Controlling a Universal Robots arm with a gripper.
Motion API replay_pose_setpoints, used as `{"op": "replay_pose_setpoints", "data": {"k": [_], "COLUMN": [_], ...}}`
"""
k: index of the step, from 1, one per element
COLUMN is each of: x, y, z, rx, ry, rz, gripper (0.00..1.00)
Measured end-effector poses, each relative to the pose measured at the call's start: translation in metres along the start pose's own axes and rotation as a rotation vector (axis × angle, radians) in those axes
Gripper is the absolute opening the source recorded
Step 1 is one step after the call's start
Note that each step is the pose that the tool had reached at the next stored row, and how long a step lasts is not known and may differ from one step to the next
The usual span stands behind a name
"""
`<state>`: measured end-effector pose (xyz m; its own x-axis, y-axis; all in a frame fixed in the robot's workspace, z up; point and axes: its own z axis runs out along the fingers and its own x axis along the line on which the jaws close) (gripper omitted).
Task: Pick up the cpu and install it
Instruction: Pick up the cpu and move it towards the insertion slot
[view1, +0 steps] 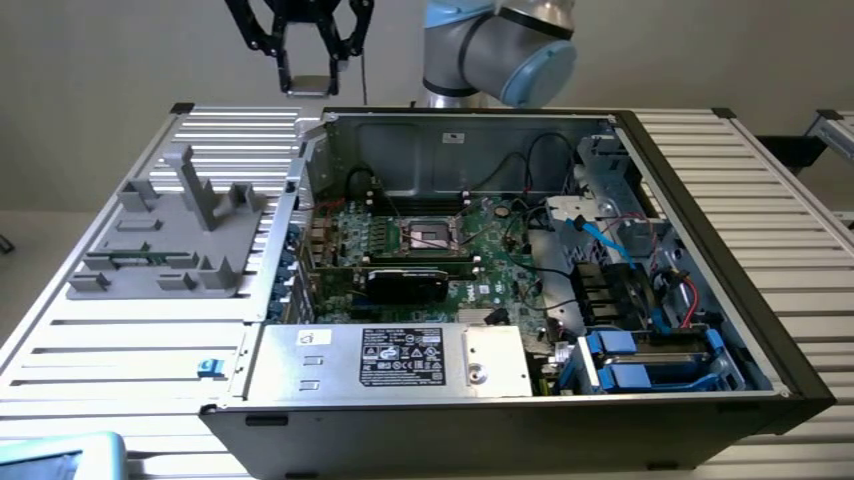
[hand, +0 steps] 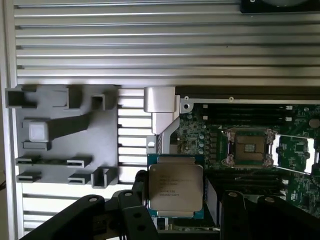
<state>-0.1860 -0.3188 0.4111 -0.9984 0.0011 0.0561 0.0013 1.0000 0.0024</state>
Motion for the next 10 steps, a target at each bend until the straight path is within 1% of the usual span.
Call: {"op": "replay_pose_setpoints", "data": {"k": [2, 3, 8, 9, 10], "x": [-0.008, -0.012, -0.025, -0.028, -0.031], "y": [0.0000, 0.0000, 0.0000, 0.0000, 0.0000], "z": [-0.0003, -0.0003, 0.0007, 0.0010, 0.0014], "rx": [0.0001, 0.0001, 0.0000, -0.0001, -0.0001], "ry": [-0.0028, -0.0060, -0.0356, -0.0403, -0.0430], "rz": [0.000, 0.000, 0.000, 0.000, 0.000], "gripper": [0.56, 0.56, 0.56, 0.56, 0.56]}}
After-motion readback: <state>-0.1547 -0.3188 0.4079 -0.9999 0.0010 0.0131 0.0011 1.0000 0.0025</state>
